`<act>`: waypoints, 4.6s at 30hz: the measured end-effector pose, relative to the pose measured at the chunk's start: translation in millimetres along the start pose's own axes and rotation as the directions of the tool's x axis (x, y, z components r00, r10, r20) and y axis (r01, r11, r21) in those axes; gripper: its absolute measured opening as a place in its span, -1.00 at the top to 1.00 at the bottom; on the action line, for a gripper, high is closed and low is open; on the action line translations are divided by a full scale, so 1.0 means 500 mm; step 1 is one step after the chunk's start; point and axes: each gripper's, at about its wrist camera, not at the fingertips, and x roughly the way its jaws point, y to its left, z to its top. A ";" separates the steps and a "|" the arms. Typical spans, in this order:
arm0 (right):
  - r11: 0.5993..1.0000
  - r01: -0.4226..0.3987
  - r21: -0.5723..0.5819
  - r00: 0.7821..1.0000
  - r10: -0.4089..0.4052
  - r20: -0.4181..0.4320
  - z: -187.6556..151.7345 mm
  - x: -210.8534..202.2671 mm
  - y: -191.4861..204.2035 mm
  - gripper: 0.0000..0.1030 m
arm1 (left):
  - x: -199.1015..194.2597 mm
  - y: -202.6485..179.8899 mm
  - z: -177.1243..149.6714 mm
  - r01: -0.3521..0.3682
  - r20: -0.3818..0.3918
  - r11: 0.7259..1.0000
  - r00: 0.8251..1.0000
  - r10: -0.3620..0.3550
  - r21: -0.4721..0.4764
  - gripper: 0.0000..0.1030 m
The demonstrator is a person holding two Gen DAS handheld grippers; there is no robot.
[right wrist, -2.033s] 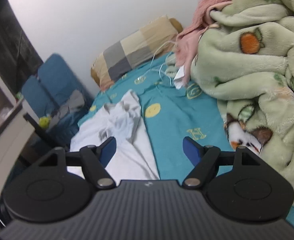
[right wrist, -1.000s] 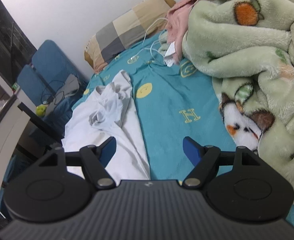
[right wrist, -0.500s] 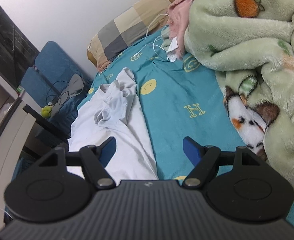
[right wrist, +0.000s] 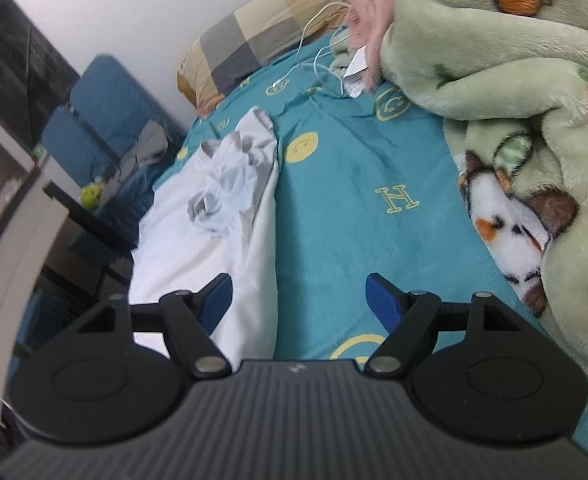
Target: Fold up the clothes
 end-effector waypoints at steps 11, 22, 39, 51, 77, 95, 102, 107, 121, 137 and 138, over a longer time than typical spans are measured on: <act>0.982 0.016 -0.189 0.992 -0.039 -0.118 -0.067 0.044 0.110 -0.45 | 0.057 0.095 0.022 -0.143 -0.158 0.988 0.979 0.131 -0.062 0.41; 0.997 0.066 -0.029 0.998 -0.065 0.024 0.030 0.115 0.171 -0.45 | 0.059 0.069 0.370 -0.253 0.221 0.965 0.947 0.233 0.068 -0.36; 0.991 0.130 -0.023 0.991 -0.131 -0.038 0.036 0.304 0.101 -0.44 | 0.582 0.081 0.691 -0.272 0.241 0.861 0.953 0.181 0.430 0.44; 0.993 0.121 -0.009 0.992 -0.122 -0.039 0.026 0.275 0.103 -0.44 | 0.319 0.177 0.769 -0.139 0.449 0.990 0.886 0.113 0.024 0.92; 0.991 0.063 -0.121 0.995 -0.071 -0.066 0.016 0.283 0.140 -0.44 | 0.111 0.297 0.528 -0.301 0.288 0.946 0.901 0.324 -0.121 -0.23; 0.985 -0.006 -0.175 0.999 -0.002 -0.044 -0.040 0.259 0.201 -0.44 | 0.102 0.750 0.536 0.157 0.420 0.665 0.871 0.255 -0.730 -0.61; 0.990 -0.013 -0.138 0.998 0.004 -0.065 -0.021 0.328 0.220 -0.44 | 0.217 0.849 0.649 0.203 0.462 0.648 0.849 0.257 -0.734 -0.60; 0.991 -0.007 -0.134 0.995 -0.006 -0.097 -0.024 0.362 0.224 -0.44 | 0.260 0.867 0.706 0.140 0.441 0.693 0.854 0.277 -0.707 -0.26; 0.993 -0.006 -0.114 0.999 0.002 -0.037 -0.010 0.315 0.213 -0.44 | 0.140 0.501 0.824 -0.379 0.569 0.903 0.705 0.422 -0.200 0.88; 0.999 0.013 0.043 0.999 -0.015 0.037 0.030 0.272 0.121 -0.45 | 0.388 -0.015 0.685 -0.408 0.522 0.840 0.833 0.183 0.357 0.83; 0.999 0.013 0.051 0.999 -0.015 0.036 0.031 0.273 0.116 -0.45 | 0.408 -0.015 0.675 -0.398 0.503 0.844 0.845 0.184 0.359 0.75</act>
